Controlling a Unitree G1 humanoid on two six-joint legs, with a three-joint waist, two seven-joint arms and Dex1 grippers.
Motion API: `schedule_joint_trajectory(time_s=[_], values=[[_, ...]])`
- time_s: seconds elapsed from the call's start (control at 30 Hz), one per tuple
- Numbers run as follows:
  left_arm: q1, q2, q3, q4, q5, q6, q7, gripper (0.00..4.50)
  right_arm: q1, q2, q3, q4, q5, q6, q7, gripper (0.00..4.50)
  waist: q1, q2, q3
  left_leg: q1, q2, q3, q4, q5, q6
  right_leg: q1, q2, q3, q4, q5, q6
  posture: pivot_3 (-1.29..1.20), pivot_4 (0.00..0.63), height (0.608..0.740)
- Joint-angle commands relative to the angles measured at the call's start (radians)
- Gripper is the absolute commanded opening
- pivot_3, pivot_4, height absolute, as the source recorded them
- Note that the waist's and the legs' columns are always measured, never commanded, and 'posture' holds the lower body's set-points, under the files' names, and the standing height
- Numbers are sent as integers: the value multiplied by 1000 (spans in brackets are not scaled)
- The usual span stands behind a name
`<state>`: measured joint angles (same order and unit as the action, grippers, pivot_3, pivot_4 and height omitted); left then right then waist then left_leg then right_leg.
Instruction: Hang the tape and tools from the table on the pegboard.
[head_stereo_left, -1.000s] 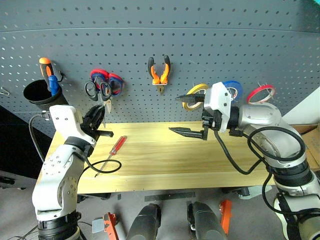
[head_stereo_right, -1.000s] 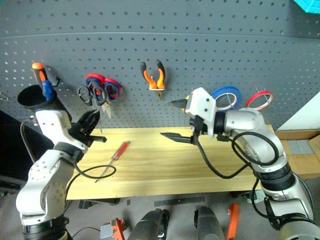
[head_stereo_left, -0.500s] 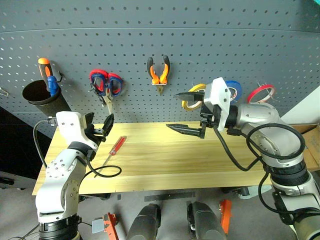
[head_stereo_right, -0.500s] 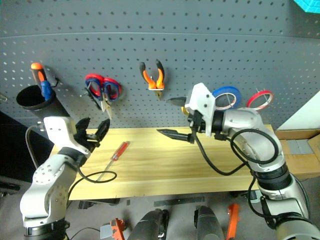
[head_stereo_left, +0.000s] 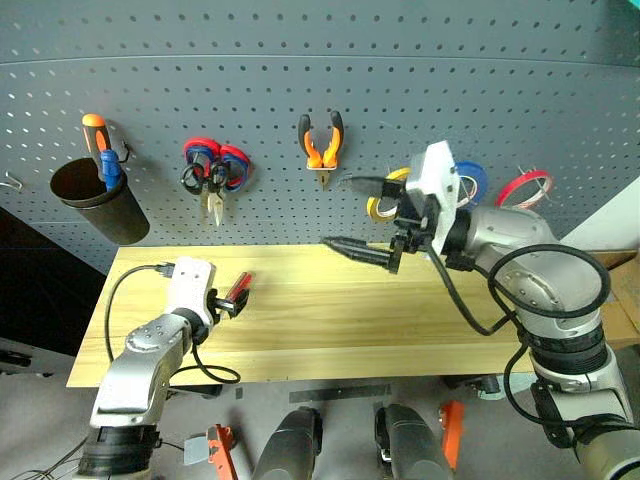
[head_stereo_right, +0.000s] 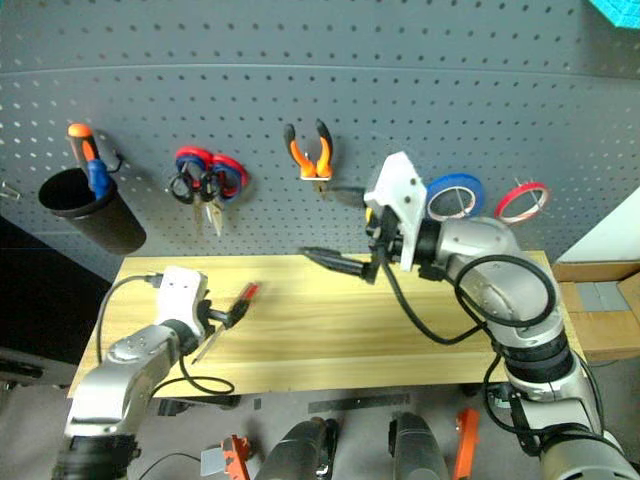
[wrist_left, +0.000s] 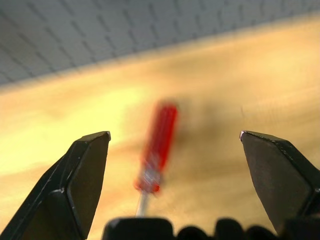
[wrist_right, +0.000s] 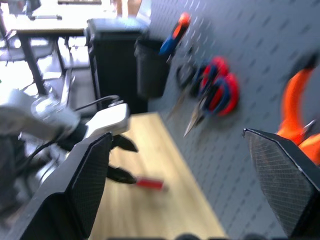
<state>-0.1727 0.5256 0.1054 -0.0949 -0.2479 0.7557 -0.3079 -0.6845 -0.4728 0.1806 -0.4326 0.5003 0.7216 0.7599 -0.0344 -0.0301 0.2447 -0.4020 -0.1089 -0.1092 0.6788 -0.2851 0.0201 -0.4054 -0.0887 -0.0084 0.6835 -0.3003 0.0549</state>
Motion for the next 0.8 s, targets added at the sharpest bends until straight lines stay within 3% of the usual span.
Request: schedule_joint_trajectory(time_s=[0.03,0.27,0.6,0.8], values=[[-86,40,-20,119,31,36,-35,4471,1,-7,15,-43,-5,39,-22,4500,-1,0,0,0,0,0,0,0,0,0,0,0,0,0,0,-116,216,740],[-250,54,-78,367,62,43,-118,4471,0,10,48,-56,-4,91,-45,4500,-19,0,0,0,0,0,0,0,0,0,0,0,0,0,0,-129,227,740],[-325,19,-121,538,102,6,-163,4471,-3,10,69,-67,-14,94,-54,4500,-26,0,0,0,0,0,0,0,0,0,-1,0,1,0,0,-147,234,740],[-340,27,-93,608,111,-17,-140,2644,-3,6,72,-68,-24,88,-55,4500,-29,0,0,0,0,0,0,0,0,-1,-1,0,1,0,0,-150,235,740]])
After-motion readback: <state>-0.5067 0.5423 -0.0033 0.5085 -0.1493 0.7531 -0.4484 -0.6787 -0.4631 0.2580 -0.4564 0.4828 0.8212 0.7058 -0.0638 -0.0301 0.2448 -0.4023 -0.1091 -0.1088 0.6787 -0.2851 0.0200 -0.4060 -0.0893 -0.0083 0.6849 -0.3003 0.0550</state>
